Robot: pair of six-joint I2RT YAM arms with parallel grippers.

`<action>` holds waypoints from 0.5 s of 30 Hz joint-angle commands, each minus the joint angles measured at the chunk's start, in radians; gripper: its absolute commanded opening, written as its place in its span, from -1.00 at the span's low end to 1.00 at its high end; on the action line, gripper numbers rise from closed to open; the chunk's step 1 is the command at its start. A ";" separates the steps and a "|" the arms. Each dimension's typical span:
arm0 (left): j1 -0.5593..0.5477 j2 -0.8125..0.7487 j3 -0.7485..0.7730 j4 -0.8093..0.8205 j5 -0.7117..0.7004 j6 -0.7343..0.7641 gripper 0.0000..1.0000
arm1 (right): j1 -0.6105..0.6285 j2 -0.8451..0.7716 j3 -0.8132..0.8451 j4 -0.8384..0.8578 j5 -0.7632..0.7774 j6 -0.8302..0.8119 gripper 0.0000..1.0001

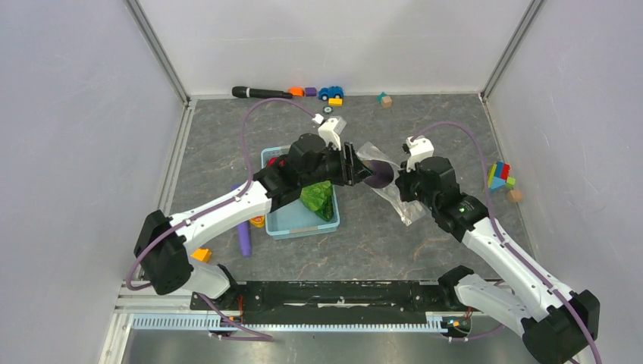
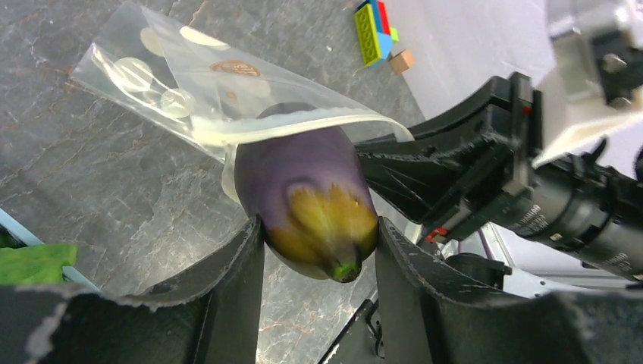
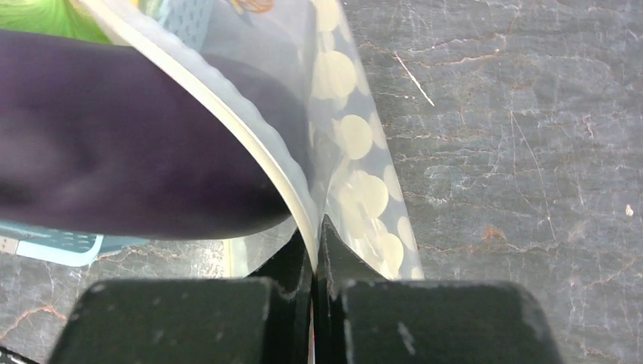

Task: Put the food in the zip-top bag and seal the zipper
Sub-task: Place the fake vegetable in the zipper food storage bag.

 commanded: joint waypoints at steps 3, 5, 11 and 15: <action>0.004 0.085 0.143 -0.126 -0.003 0.026 -0.96 | -0.003 -0.027 0.065 0.053 -0.234 -0.166 -1.00; 0.003 0.100 0.167 -0.131 -0.003 0.010 -0.96 | -0.003 -0.034 0.068 0.054 -0.293 -0.199 -1.00; 0.006 0.122 0.173 -0.076 -0.012 -0.115 -0.96 | -0.003 -0.064 0.069 0.060 -0.305 -0.240 -1.00; 0.032 0.124 0.114 0.078 0.076 -0.244 -0.96 | -0.003 -0.092 0.060 0.061 -0.266 -0.232 -1.00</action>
